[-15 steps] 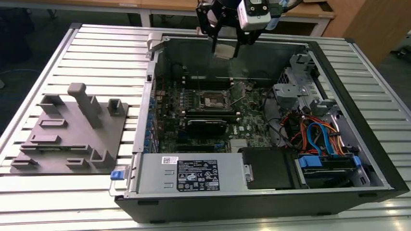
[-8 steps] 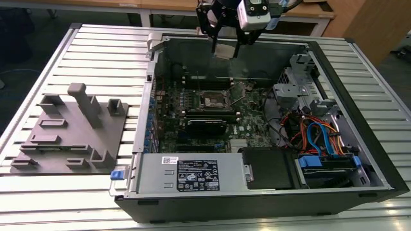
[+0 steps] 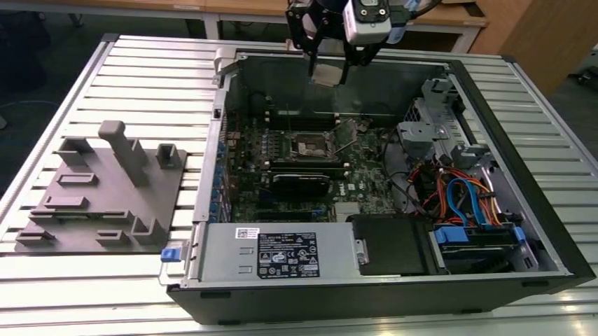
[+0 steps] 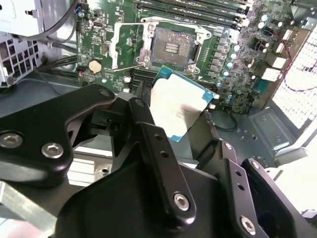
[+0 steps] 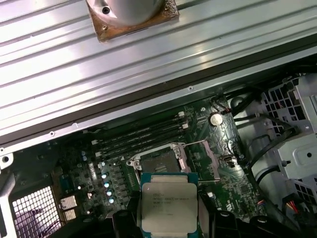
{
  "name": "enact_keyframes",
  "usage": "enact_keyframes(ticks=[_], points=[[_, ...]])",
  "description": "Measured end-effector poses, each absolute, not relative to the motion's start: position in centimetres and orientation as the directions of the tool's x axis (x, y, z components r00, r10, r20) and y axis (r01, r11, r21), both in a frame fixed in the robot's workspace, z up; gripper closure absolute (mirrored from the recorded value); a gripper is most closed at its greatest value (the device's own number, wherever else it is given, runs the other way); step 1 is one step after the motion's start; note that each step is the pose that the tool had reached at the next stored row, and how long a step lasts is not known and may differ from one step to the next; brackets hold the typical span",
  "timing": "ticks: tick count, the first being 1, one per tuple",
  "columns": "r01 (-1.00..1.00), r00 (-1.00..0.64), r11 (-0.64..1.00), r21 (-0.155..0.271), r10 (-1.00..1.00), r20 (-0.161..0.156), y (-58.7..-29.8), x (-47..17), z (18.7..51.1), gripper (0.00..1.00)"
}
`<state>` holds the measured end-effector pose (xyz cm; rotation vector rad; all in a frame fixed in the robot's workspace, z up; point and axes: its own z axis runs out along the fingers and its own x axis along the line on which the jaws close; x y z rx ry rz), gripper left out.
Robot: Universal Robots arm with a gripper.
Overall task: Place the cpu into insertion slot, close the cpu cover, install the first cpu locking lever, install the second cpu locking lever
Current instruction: 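Place the cpu into insertion slot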
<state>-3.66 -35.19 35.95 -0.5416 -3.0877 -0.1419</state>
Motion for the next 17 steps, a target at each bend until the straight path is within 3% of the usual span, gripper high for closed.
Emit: enact_keyframes(ticks=[17], points=[[0.470, -0.882, 0.878, 0.088, 0.470, 0.019, -35.19, -3.66, 35.90, 0.46]])
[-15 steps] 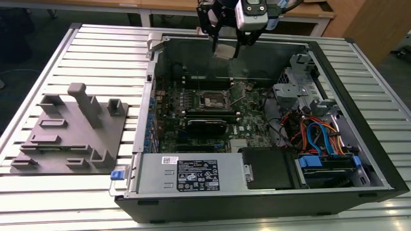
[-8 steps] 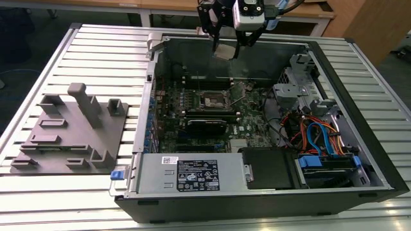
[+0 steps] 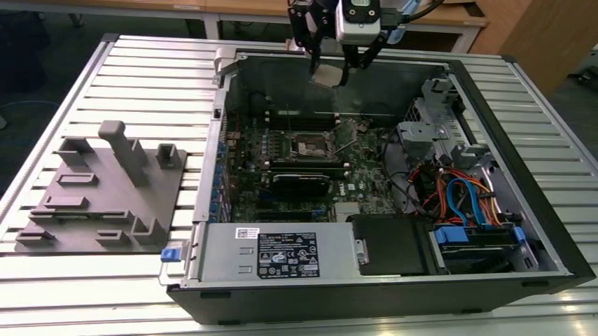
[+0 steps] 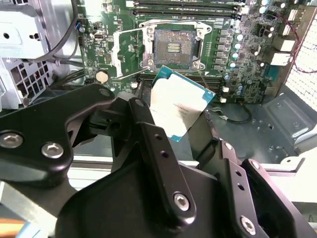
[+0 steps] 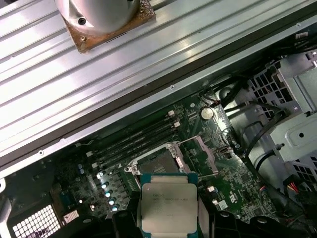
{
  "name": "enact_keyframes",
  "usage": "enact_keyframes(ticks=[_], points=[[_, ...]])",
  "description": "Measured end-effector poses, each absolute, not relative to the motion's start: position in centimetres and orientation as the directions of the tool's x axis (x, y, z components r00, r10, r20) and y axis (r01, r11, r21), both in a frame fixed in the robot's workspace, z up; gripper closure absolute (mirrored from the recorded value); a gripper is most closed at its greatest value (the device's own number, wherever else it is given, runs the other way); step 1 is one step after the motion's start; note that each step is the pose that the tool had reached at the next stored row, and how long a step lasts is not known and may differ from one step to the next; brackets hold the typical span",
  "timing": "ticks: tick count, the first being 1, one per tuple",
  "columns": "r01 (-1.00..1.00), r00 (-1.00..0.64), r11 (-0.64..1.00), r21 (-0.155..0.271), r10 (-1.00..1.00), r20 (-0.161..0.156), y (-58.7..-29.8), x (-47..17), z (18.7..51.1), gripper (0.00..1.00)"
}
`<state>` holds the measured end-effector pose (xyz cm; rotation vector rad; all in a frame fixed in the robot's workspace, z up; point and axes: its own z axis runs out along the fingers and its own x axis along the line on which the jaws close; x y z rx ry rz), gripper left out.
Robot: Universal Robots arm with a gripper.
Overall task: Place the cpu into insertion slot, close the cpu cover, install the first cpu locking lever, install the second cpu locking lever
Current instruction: 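Place the cpu into insertion slot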
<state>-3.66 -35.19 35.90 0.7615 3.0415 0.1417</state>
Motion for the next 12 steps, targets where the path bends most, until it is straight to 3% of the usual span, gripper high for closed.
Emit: enact_keyframes(ticks=[12], points=[[0.474, -0.880, 0.876, 0.088, 0.475, 0.019, -35.19, -3.66, 35.90, 0.46]])
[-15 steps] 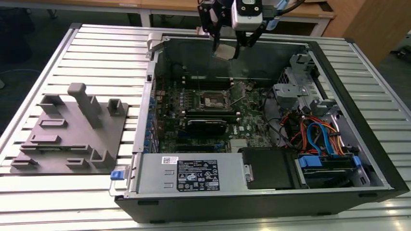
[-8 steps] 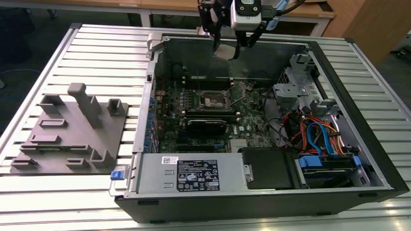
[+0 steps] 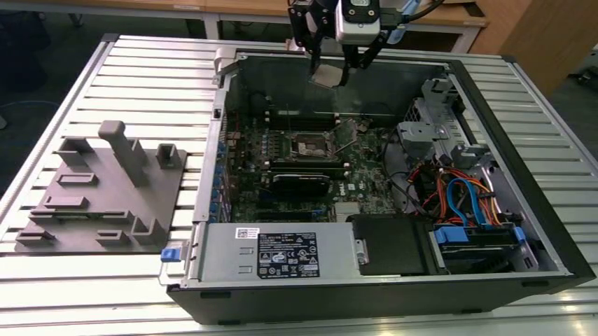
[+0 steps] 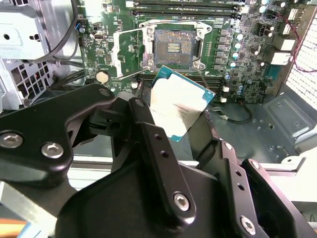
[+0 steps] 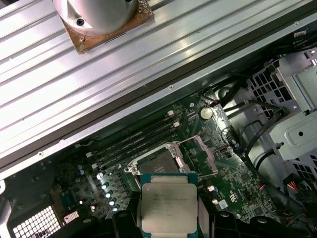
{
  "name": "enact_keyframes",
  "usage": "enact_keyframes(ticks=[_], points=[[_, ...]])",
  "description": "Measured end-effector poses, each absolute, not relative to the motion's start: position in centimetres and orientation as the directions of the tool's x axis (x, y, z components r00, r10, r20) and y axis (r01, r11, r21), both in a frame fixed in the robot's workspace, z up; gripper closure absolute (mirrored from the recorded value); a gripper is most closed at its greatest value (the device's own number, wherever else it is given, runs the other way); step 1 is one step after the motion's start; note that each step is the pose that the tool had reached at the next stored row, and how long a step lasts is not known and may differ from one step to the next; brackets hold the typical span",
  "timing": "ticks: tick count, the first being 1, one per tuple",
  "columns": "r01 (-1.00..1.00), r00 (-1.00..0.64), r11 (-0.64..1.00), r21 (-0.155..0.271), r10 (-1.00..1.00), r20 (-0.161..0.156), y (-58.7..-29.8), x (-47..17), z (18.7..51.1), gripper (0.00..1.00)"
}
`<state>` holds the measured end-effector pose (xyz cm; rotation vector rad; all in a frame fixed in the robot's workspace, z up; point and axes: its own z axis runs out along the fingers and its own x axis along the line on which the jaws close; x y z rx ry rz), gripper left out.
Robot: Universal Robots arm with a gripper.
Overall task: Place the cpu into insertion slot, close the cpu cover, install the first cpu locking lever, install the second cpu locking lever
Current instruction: 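Place the cpu into insertion slot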
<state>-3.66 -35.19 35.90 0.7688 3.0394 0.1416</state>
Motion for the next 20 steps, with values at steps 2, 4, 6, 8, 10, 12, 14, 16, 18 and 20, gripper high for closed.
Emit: enact_keyframes(ticks=[2, 4, 6, 8, 10, 12, 14, 16, 18, 20], points=[[0.475, -0.879, 0.875, 0.088, 0.476, 0.019, -35.19, -3.66, 35.90, 0.46], [0.480, -0.877, 0.873, 0.088, 0.480, 0.019, -35.19, -3.66, 35.90, 0.46], [0.486, -0.874, 0.870, 0.088, 0.486, 0.019, -35.19, -3.66, 35.90, 0.46], [0.495, -0.868, 0.864, 0.088, 0.495, 0.019, -35.19, -3.66, 35.90, 0.46], [0.503, -0.864, 0.860, 0.088, 0.503, 0.019, -35.19, -3.66, 35.90, 0.46], [0.509, -0.860, 0.856, 0.088, 0.509, 0.019, -35.19, -3.66, 35.90, 0.46], [0.514, -0.857, 0.853, 0.088, 0.514, 0.019, -35.19, -3.65, 35.90, 0.46], [0.518, -0.855, 0.851, 0.088, 0.519, 0.019, -35.19, -3.66, 35.90, 0.46], [0.521, -0.853, 0.849, 0.088, 0.521, 0.019, -35.19, -3.66, 35.90, 0.46], [0.523, -0.852, 0.848, 0.088, 0.523, 0.019, -35.19, -3.66, 35.90, 0.46]])
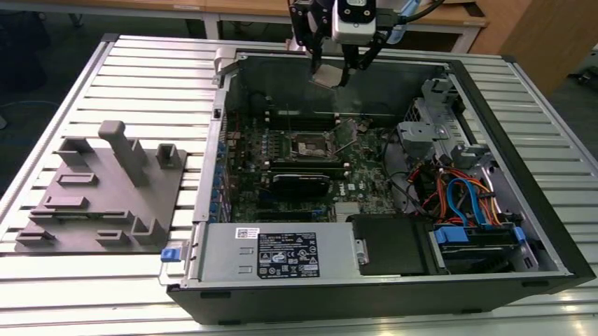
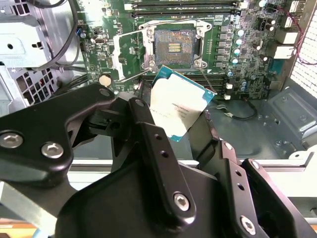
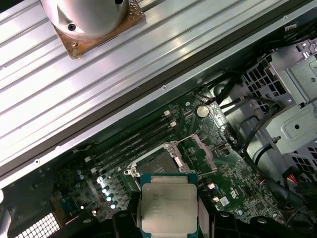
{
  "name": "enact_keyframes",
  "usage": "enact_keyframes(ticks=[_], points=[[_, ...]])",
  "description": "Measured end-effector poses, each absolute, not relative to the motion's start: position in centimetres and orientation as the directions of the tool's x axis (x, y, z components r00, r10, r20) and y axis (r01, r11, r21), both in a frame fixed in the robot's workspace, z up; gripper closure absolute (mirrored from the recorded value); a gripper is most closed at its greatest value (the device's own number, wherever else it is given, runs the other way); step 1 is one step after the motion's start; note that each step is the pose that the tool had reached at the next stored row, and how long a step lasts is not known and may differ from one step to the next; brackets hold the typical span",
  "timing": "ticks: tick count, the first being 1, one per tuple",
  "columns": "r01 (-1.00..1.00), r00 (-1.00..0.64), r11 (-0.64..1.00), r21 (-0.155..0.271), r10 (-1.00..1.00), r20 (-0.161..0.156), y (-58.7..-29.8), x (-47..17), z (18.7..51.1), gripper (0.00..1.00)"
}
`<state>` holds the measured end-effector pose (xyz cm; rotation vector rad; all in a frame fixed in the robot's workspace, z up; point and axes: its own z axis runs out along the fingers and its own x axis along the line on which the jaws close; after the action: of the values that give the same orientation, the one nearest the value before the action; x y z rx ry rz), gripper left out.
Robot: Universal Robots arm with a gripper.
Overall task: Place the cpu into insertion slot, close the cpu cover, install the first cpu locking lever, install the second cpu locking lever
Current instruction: 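Place the cpu into insertion slot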
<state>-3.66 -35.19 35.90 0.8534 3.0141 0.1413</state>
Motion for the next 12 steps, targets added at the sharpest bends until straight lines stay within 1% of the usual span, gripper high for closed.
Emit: enact_keyframes(ticks=[12], points=[[0.524, -0.851, 0.847, 0.088, 0.524, 0.019, -35.19, -3.66, 35.89, 0.46]])
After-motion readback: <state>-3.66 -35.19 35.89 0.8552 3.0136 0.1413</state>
